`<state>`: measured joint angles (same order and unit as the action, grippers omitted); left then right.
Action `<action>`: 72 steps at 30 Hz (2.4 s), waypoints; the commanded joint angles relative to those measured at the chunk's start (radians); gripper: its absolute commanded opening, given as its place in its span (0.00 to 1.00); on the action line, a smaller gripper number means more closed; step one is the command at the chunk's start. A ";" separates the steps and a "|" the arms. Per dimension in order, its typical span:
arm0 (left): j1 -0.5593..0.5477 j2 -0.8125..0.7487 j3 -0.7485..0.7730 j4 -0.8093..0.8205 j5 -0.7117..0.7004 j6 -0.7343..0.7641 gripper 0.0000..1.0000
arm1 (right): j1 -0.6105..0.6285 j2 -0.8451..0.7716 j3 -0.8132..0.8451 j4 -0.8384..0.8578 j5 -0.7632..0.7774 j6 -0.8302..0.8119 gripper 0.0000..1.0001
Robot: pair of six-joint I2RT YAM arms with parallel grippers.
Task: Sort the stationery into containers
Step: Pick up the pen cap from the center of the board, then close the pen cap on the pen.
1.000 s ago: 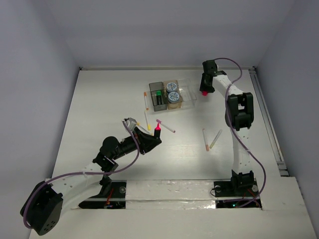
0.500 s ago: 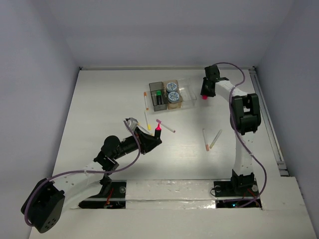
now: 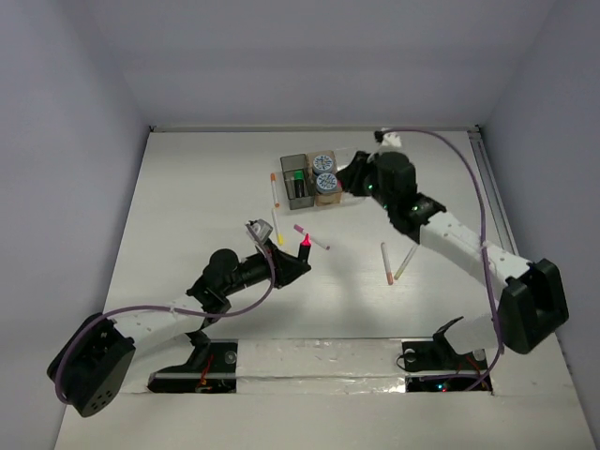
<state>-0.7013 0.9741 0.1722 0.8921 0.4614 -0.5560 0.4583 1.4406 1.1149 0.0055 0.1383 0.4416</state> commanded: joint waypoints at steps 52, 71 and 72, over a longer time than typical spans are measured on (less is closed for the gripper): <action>-0.020 0.104 0.170 -0.019 -0.222 0.065 0.00 | 0.519 -0.105 -0.303 0.425 0.245 0.115 0.00; -0.029 0.058 0.176 -0.035 -0.291 0.082 0.00 | 0.677 -0.065 -0.316 0.510 0.491 0.032 0.00; -0.029 0.057 0.176 -0.038 -0.297 0.085 0.00 | 0.677 -0.065 -0.310 0.501 0.492 0.023 0.00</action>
<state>-0.7341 1.0630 0.3038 0.7879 0.2287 -0.4950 1.0946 1.3823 0.8143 0.4889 0.6258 0.4747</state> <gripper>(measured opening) 0.138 0.359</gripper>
